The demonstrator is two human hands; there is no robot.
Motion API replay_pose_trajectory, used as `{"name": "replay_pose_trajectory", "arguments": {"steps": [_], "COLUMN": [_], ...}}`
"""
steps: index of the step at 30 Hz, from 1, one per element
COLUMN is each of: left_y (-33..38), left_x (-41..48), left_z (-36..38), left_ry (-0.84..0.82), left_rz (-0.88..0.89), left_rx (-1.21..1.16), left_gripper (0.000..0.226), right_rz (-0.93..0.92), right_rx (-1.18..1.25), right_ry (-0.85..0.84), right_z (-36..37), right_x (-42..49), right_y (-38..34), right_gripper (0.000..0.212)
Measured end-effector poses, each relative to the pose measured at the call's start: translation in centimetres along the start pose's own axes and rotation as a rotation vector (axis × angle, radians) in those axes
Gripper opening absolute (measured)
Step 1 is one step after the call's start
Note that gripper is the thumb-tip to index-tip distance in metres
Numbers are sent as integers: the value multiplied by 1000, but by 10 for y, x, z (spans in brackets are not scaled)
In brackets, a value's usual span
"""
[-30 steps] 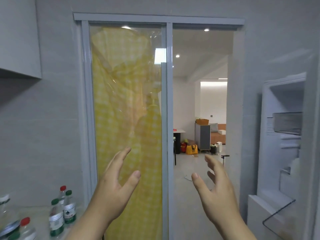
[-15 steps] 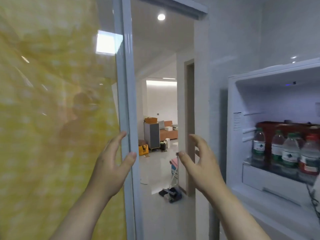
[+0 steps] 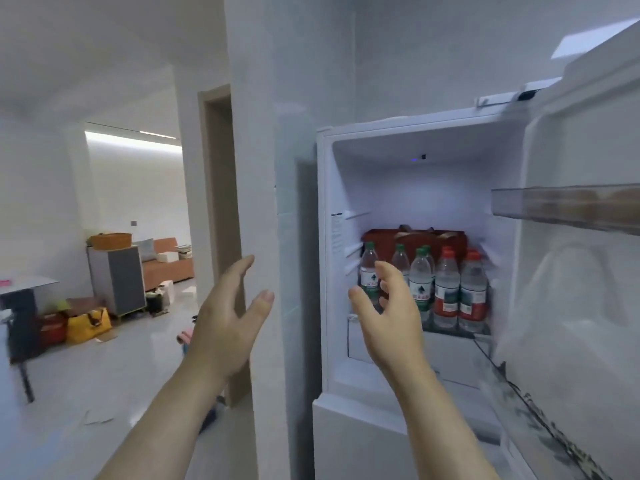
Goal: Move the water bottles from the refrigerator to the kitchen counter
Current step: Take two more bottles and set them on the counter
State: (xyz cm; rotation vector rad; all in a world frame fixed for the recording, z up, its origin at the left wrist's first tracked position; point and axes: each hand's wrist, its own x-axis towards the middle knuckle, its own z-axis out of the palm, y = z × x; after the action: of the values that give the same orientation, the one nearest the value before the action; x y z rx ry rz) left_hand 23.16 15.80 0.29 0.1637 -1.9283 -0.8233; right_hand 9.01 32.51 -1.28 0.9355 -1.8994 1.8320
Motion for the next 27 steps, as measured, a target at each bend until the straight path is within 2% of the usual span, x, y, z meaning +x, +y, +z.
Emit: {"name": "replay_pose_trajectory", "arguments": {"steps": [3,6,9,12,15,19,21,23,27], "left_y": [-39,-70,-90,-101,-112,-128,-147,-167,-197], "left_x": [25,53,86,115,143,177,194,213,254], "left_z": [46,86,123,164,210,272,303,331,378], "left_ry": [-69,-132,-168,-223,-252,-335,-363,-365,-292], "left_rz": [-52,-62,-76,-77,-82,-75,-97,-139,-203], "left_rx": [-62,-95,-164,-248,-337,-435,-489,-541,-516], "left_gripper": [58,70,70,57,55,44,48,61,78], "right_rz": [71,104,90,118,144,143,157,190,236], "right_rx": [6,-9,-83,-145,-198,-277,-316,-361,-386], "right_ry": [98,128,151,185,249,307,311,327,351], "right_z": [-1,0,-1,-9,-16,-20,-17,-15,-10], "right_x": [29,61,93,120,146,184,203,222,266], "right_y": [49,88,115,137,160,196,214,232,262], "right_gripper": [58,46,48,61,73,62,62,68,74]}}
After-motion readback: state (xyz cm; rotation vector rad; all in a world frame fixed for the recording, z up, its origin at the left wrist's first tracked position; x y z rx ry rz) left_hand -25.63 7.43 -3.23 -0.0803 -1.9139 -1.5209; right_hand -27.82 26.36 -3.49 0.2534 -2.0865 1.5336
